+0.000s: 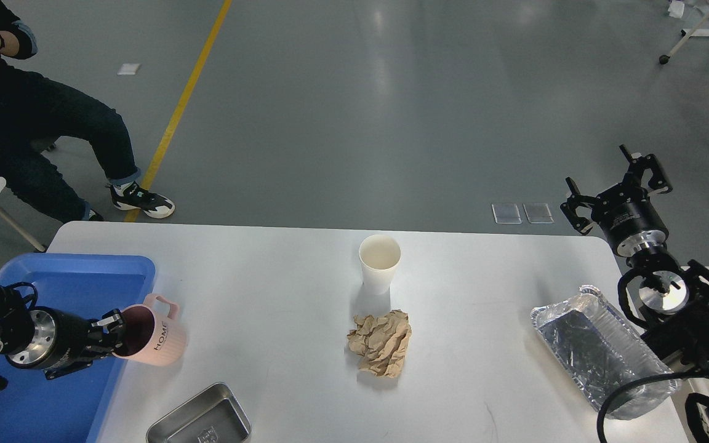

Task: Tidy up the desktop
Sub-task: 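Grasp the pink mug with the left gripper, then lift the pink mug and set it down inside the blue tray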

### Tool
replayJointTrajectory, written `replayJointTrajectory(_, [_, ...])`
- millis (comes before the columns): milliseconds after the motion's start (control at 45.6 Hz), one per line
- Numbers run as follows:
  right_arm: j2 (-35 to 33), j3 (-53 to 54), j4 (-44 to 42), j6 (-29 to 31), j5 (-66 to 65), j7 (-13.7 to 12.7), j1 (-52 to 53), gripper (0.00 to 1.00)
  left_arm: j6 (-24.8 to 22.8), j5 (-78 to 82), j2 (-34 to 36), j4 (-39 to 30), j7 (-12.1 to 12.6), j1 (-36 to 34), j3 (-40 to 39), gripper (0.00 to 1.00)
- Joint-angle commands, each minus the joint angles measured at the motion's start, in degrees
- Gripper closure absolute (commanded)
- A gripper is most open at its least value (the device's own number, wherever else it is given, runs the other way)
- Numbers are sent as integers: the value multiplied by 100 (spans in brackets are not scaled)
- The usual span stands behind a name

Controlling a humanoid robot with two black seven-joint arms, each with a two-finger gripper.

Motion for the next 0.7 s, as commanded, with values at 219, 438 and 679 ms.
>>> replayJointTrajectory(219, [-18,0,9,0,0,0,69,0,-576,-118,1466,-919,-37,9,-109,100])
replayJointTrajectory(438, [-193,0,9,0,-17,0,95,0,-1192,-997,2881,-1034,-125,255,-82,100])
replayJointTrajectory(679, [-360,0,18,9,-88,-8,165,0,-2325,-1077,4173,-955,-1011,264,-12,100])
